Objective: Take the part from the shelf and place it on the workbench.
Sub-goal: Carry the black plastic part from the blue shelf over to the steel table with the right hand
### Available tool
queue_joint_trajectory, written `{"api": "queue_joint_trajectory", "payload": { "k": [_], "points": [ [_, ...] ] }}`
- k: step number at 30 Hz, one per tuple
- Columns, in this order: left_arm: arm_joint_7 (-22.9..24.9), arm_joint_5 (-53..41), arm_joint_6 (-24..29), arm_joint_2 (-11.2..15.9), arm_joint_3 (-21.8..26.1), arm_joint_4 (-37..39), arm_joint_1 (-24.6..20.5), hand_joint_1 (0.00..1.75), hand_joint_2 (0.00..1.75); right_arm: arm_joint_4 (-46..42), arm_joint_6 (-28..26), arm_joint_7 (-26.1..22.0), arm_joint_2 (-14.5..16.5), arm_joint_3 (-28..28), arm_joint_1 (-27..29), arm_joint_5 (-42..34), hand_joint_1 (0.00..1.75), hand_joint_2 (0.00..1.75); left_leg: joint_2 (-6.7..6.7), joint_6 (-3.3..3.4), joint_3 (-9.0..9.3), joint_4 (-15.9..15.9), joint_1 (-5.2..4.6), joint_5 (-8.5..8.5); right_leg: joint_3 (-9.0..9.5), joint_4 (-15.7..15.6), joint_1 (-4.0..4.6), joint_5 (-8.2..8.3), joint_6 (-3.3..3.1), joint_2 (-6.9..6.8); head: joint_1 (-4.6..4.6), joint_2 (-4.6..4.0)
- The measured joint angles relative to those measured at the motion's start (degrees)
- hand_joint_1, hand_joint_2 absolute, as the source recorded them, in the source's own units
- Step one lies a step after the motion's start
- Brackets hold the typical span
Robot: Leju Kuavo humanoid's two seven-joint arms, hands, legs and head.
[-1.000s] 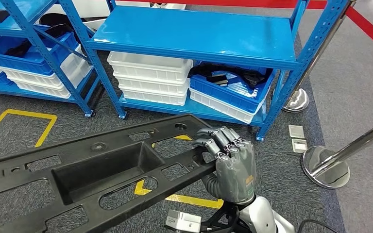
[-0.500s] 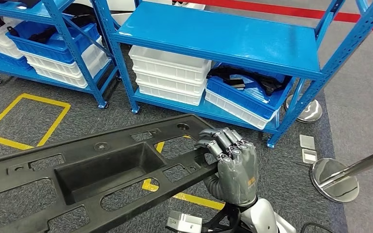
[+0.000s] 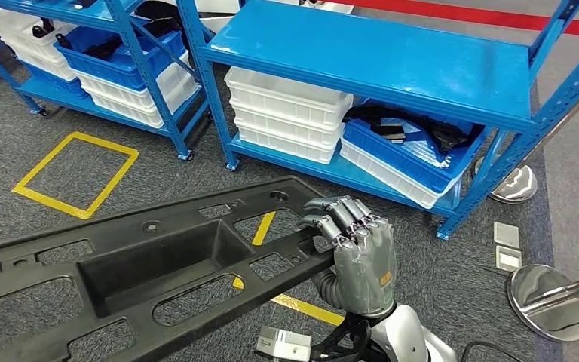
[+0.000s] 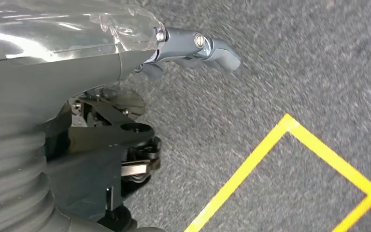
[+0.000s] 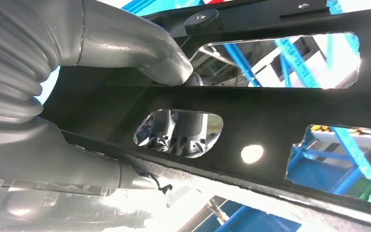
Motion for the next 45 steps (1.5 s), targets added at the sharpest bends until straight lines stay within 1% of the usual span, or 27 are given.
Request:
{"api": "queue_joint_trajectory", "payload": {
  "k": [2,4,7,9,12,13,14,15,17,18,19,21,22,24,25,28,29,30,31,32,34,35,38,40,43,44,45],
  "points": [
    [0.0,0.0,0.1,0.0,0.0,0.0,0.0,0.00,1.75,0.0,0.0,-0.1,0.1,0.0,-0.1,-0.1,1.75,1.75,1.03,0.35,4.02,-8.0,-0.08,3.49,0.21,0.0,0.07,-0.20,0.27,-0.67,-0.06,0.00],
    [0.0,0.0,0.2,0.0,0.1,0.0,0.0,0.00,1.75,0.0,0.1,-0.2,0.2,0.0,-0.2,-0.3,1.75,1.75,1.81,0.92,6.14,-12.8,-0.41,4.82,0.31,0.0,0.28,-0.36,0.72,-1.12,-0.08,0.00],
    [0.0,0.0,0.4,0.0,0.2,0.0,0.1,0.00,1.75,0.0,0.3,-0.5,0.3,0.0,-0.4,-0.5,1.75,1.75,1.31,1.97,6.08,-13.6,-0.58,4.95,0.51,-0.1,0.30,-0.49,1.63,-1.52,-0.03,0.00],
    [0.0,0.0,0.5,0.0,0.3,0.0,0.0,0.00,1.75,0.0,0.4,-0.7,0.3,0.0,-0.5,-0.6,1.75,1.75,0.91,2.82,6.22,-14.2,-0.33,5.32,-0.30,2.0,0.13,-2.27,2.05,-0.42,0.12,0.00],
    [-0.1,0.0,0.5,0.0,0.4,0.0,-0.1,0.00,1.75,0.0,0.4,-0.9,0.3,0.0,-0.4,-0.7,1.75,1.75,0.19,3.47,6.23,-14.3,-0.45,5.46,-5.07,12.2,0.07,-7.40,2.19,1.45,0.72,0.00],
    [-0.1,0.0,0.5,0.0,0.4,0.0,-0.1,0.00,1.75,0.1,0.4,-0.9,0.3,0.0,-0.4,-0.8,1.75,1.75,-0.18,3.51,6.24,-14.3,-0.54,5.45,-6.38,14.9,0.07,-8.03,2.22,1.62,0.81,0.00],
    [-0.1,0.0,0.5,0.0,0.4,0.0,-0.1,0.00,1.75,0.1,0.4,-0.9,0.3,0.0,-0.4,-0.8,1.75,1.75,-0.58,3.53,6.25,-14.2,-0.59,5.43,-6.83,15.6,0.07,-7.53,2.21,1.69,0.85,0.00],
    [-0.1,0.0,0.5,0.0,0.5,0.0,-0.1,0.00,1.75,0.1,0.4,-1.0,0.3,0.0,-0.4,-0.9,1.75,1.75,-1.05,3.51,6.27,-14.1,-0.61,5.39,-6.22,14.1,0.06,-5.96,2.14,1.77,0.88,0.00],
    [-0.1,0.0,0.5,0.0,0.6,0.0,-0.1,0.00,1.75,0.1,0.4,-1.0,0.3,0.0,-0.4,-0.9,1.75,1.75,-2.00,3.31,6.22,-13.8,-0.57,5.22,-3.14,7.1,-0.01,-1.95,1.86,2.47,1.05,0.00],
    [-0.1,0.0,0.5,0.0,0.6,0.0,-0.1,0.00,1.75,0.2,0.4,-1.0,0.3,0.0,-0.5,-0.9,1.75,1.75,-2.40,3.10,6.05,-13.5,-0.64,5.10,-1.76,3.9,-0.03,-0.70,1.75,3.19,1.12,0.00],
    [-0.1,-0.1,0.5,0.0,0.7,0.0,-0.1,0.00,1.75,0.2,0.4,-1.0,0.4,0.0,-0.5,-0.9,1.75,1.75,-2.75,2.84,5.80,-13.2,-0.64,5.04,-1.01,2.0,-0.05,-0.22,1.62,3.81,1.17,0.00],
    [-0.1,-0.1,0.5,0.0,0.8,0.0,-0.1,0.00,1.75,0.2,0.4,-1.0,0.4,0.0,-0.6,-0.9,1.75,1.75,-3.30,2.23,5.31,-12.8,-0.58,5.13,-0.81,1.0,0.12,-0.32,1.37,4.32,1.05,0.00],
    [-0.1,-0.1,0.5,0.0,0.9,0.0,-0.1,0.00,1.75,0.3,0.4,-1.0,0.4,0.0,-0.6,-0.9,1.75,1.75,-3.60,1.88,5.22,-12.9,-0.44,5.18,-0.84,0.9,0.12,-0.26,1.08,4.06,1.02,0.00],
    [0.0,-0.2,0.5,0.0,0.9,0.0,-0.1,0.00,1.75,0.3,0.4,-1.0,0.5,0.0,-0.8,-0.9,1.75,1.75,-3.07,1.16,4.85,-11.7,-0.39,4.26,-0.58,0.5,0.03,-0.02,0.46,3.30,0.78,0.00],
    [0.0,-0.3,0.5,0.0,0.9,0.0,-0.1,0.00,1.75,0.3,0.4,-1.0,0.5,0.0,-0.8,-0.9,1.75,1.75,-2.35,0.81,3.97,-9.5,-0.38,2.97,-0.45,0.3,-0.08,0.07,0.18,2.81,0.52,0.00],
    [0.3,-0.6,0.5,0.0,0.9,0.0,-0.3,0.00,1.75,0.3,0.5,-1.0,0.5,0.0,-0.8,-0.9,1.75,1.75,-0.46,0.13,-0.85,0.7,-0.18,-1.71,-0.31,0.3,0.04,-0.04,-0.24,1.34,-0.08,0.00],
    [0.6,-0.8,0.4,0.0,0.9,0.0,-0.2,0.00,1.75,0.3,0.5,-1.0,0.5,0.0,-0.8,-1.0,1.75,1.75,-0.28,0.09,-1.75,2.6,-0.14,-2.01,-0.28,0.3,0.07,-0.09,-0.28,0.88,-0.08,0.00],
    [0.7,-0.9,0.4,0.0,0.9,0.0,-0.2,0.00,1.75,0.3,0.5,-1.0,0.5,0.0,-0.7,-1.1,1.75,1.75,-0.16,0.16,-1.58,2.2,-0.13,-1.22,-0.22,0.3,0.08,-0.15,-0.27,0.48,-0.08,0.00],
    [0.9,-1.0,0.4,0.0,0.9,0.0,-0.3,0.00,1.75,0.3,0.5,-1.0,0.5,0.0,-0.7,-1.2,1.75,1.75,0.00,0.34,-0.31,-0.3,-0.15,0.46,-0.09,0.3,0.08,-0.23,-0.22,0.12,-0.09,0.00],
    [1.0,-1.0,0.4,0.0,0.9,0.0,-0.3,0.00,1.75,0.3,0.5,-0.9,0.5,0.0,-0.7,-1.3,1.75,1.75,0.38,0.63,1.74,-4.3,-0.22,2.53,0.09,0.3,0.09,-0.34,-0.11,-0.20,-0.10,0.00],
    [1.0,-1.0,0.4,0.0,0.9,0.0,-0.4,0.00,1.75,0.3,0.4,-0.9,0.4,0.0,-0.6,-1.5,1.75,1.75,1.38,1.23,5.14,-11.3,-0.58,4.92,0.37,0.3,0.27,-0.62,0.31,-0.69,-0.14,0.00],
    [0.9,-1.0,0.4,0.0,0.9,0.0,-0.5,0.00,1.75,0.3,0.4,-0.9,0.4,0.0,-0.6,-1.6,1.75,1.75,1.67,1.47,5.80,-12.9,-0.79,5.15,0.45,0.2,0.35,-0.70,0.54,-0.92,-0.15,0.00],
    [0.6,-0.7,0.5,0.0,0.9,0.0,-0.4,0.00,1.75,0.3,0.4,-0.8,0.3,0.0,-0.6,-1.7,1.75,1.75,1.13,2.22,5.91,-13.8,-0.86,5.21,0.72,0.0,0.37,-0.92,1.31,-1.24,-0.14,0.00],
    [0.1,-0.3,0.6,0.0,1.0,0.0,-0.3,0.00,1.75,0.3,0.4,-0.7,0.2,0.1,-0.7,-1.8,1.75,1.75,0.76,2.93,6.27,-14.6,-0.53,5.60,-0.09,2.2,0.31,-2.71,1.68,-0.03,-0.04,0.00],
    [-0.3,0.0,0.6,0.0,1.1,0.0,-0.1,0.00,1.75,0.3,0.5,-0.6,0.2,0.2,-0.9,-2.0,1.75,1.75,-0.03,3.47,6.40,-14.8,-0.49,5.69,-5.05,12.5,0.26,-7.62,1.84,1.59,0.34,0.00],
    [-0.4,0.1,0.6,0.0,1.2,0.0,0.0,0.00,1.75,0.4,0.5,-0.5,0.1,0.2,-0.9,-2.1,1.75,1.75,-0.42,3.50,6.42,-14.7,-0.52,5.64,-6.35,14.9,0.26,-8.04,1.92,1.69,0.43,0.00],
    [-0.6,0.2,0.7,0.0,1.2,0.0,0.1,0.00,1.75,0.4,0.5,-0.5,0.1,0.3,-0.9,-2.2,1.75,1.75,-0.88,3.49,6.44,-14.6,-0.50,5.59,-6.65,15.1,0.23,-7.20,1.98,1.72,0.45,0.00]
  ]
}}
